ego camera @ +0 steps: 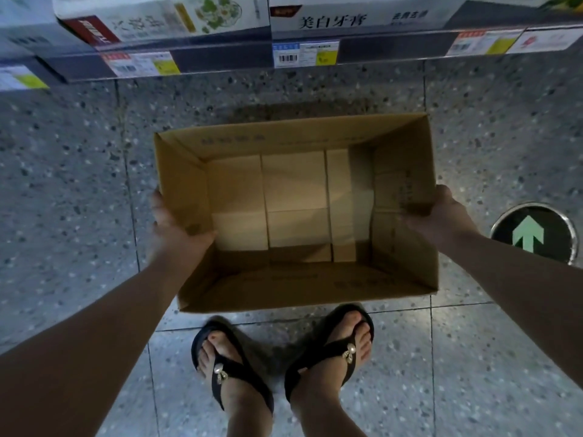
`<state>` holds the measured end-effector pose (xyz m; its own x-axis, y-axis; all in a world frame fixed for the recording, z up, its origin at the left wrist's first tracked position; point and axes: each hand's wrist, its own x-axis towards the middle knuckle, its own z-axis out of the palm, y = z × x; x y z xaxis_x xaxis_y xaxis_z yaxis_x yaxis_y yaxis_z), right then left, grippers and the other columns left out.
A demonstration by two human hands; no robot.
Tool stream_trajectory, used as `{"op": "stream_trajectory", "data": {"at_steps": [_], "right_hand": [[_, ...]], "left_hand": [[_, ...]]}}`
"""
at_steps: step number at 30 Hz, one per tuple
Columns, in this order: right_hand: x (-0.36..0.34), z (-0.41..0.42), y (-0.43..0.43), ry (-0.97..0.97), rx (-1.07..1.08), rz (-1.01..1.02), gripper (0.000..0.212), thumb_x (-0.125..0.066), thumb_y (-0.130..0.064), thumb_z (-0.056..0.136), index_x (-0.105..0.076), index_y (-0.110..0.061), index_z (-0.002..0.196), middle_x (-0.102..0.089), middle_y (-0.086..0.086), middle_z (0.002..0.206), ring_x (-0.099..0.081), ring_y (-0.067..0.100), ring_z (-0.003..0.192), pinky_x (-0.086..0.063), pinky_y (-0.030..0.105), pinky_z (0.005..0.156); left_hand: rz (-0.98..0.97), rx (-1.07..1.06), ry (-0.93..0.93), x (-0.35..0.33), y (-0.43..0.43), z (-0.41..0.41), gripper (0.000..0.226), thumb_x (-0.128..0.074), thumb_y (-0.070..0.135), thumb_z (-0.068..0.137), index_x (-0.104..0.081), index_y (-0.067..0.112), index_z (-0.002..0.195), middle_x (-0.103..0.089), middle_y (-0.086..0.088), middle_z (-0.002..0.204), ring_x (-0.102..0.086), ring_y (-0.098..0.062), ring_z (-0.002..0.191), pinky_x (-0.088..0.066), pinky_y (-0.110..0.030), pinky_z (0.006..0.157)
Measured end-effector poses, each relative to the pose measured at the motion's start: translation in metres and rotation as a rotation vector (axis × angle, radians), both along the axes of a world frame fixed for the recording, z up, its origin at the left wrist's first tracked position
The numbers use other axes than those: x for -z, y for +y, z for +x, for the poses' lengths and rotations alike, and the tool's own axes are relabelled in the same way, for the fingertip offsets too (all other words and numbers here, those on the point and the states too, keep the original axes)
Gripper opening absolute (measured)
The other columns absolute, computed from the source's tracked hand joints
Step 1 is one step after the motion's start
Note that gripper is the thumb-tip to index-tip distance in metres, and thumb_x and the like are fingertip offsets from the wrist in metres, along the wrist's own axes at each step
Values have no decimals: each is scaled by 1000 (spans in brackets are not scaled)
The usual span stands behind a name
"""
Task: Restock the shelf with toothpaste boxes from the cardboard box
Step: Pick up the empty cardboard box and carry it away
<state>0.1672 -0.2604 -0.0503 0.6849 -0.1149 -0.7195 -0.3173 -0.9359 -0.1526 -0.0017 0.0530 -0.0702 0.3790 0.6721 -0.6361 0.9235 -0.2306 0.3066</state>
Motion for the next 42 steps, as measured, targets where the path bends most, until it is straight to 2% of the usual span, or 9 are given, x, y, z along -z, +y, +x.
{"op": "stream_trajectory", "data": {"at_steps": [8, 13, 16, 19, 22, 25, 28, 34, 42], "right_hand": [[-82, -13, 13, 15, -21, -32, 65, -67, -34, 80, -33, -8, 129, -56, 22, 120, -56, 42, 108, -49, 51, 90], [-193, -25, 36, 7, -31, 2, 64, -69, -37, 79, -36, -10, 127, -57, 20, 118, -57, 38, 104, -45, 37, 75], [-269, -31, 54, -10, -44, 45, 69, -72, -35, 77, -34, -12, 130, -57, 19, 121, -57, 37, 106, -49, 44, 85], [-344, -36, 73, -26, -115, 71, 73, -74, -32, 75, -33, -10, 131, -56, 19, 123, -56, 37, 110, -47, 40, 85], [-416, -41, 89, -82, -180, 112, 71, -79, -30, 69, -40, -7, 123, -58, 20, 120, -57, 38, 109, -48, 44, 89], [-486, -47, 103, -111, -284, 144, 67, -77, -30, 71, -40, -9, 122, -60, 19, 120, -57, 37, 110, -47, 43, 90], [-546, -58, 122, -129, -378, 189, 67, -77, -33, 69, -41, -11, 121, -61, 17, 119, -58, 35, 109, -48, 39, 87], [-642, -96, 182, -144, -735, 253, 66, -74, -40, 71, -47, -12, 125, -60, 13, 122, -58, 31, 112, -48, 35, 90], [-718, -199, 301, -197, -1077, 272, 87, -67, -50, 75, -26, -7, 138, -46, 13, 139, -48, 30, 125, -44, 38, 99]], "left_hand": [[-96, -86, -53, -75, 6, -19, 97, -74, 33, 72, -6, 34, 142, -40, -12, 142, -43, -38, 126, -39, -58, 101], [-76, -139, -80, -187, 16, -45, 99, -75, 38, 71, -6, 37, 142, -40, -14, 142, -44, -41, 125, -39, -60, 100], [-61, -202, -90, -262, 27, -62, 101, -75, 43, 69, -3, 39, 140, -44, -15, 138, -47, -42, 121, -41, -61, 97], [-42, -287, -129, -331, 40, -83, 102, -77, 46, 63, -10, 36, 140, -48, -16, 135, -50, -41, 118, -42, -59, 98], [-7, -375, -228, -405, 42, -100, 107, -80, 42, 59, -17, 24, 144, -51, -17, 134, -53, -36, 119, -42, -51, 101], [25, -471, -299, -478, 37, -124, 97, -80, 22, 69, -20, 12, 144, -51, -19, 135, -53, -34, 120, -42, -43, 101], [104, -521, -315, -540, 35, -159, 103, -82, 37, 62, -22, 15, 143, -52, -19, 133, -54, -35, 118, -44, -44, 100], [217, -715, -294, -635, 38, -243, 105, -80, 38, 65, -15, 20, 146, -47, -20, 138, -49, -38, 122, -41, -43, 98], [327, -947, -254, -706, 64, -391, 109, -80, 46, 61, -16, 21, 145, -48, -19, 137, -51, -39, 120, -45, -49, 97]]}}
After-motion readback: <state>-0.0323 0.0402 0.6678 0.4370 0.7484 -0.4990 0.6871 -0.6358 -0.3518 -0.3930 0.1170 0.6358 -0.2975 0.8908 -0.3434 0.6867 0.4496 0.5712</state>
